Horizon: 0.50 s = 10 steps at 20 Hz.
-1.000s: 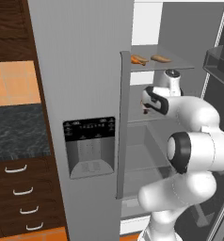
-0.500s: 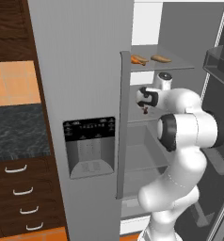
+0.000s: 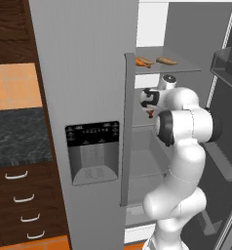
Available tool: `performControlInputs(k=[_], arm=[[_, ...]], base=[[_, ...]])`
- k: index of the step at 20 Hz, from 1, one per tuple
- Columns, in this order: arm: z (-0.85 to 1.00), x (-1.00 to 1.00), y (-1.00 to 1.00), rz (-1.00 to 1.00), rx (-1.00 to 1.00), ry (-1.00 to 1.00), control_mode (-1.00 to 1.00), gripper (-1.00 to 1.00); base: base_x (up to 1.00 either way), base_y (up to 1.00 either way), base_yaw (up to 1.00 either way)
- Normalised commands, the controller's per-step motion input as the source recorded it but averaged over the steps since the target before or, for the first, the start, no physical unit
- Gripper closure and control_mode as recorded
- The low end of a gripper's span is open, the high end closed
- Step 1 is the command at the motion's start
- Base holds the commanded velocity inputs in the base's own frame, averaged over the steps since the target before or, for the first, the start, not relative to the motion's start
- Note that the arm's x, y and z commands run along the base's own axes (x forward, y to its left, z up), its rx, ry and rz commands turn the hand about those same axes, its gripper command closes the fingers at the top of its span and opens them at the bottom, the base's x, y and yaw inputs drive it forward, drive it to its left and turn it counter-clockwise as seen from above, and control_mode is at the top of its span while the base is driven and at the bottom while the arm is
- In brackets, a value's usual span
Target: Place one sweet potato and one chicken drumstick in each tupperware on the nearby counter, to pack two identical lunches.
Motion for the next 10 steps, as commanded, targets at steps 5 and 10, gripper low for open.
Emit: performControlInputs(k=[5,10], arm=[[-0.28,0.2,0.0,0.0,0.0,0.0,-1.0,-1.0],[-0.28,0.35,0.0,0.0,0.0,0.0,-1.0,-1.0]], base=[[0.0,0.0,0.0],[0.0,0.0,0.0]])
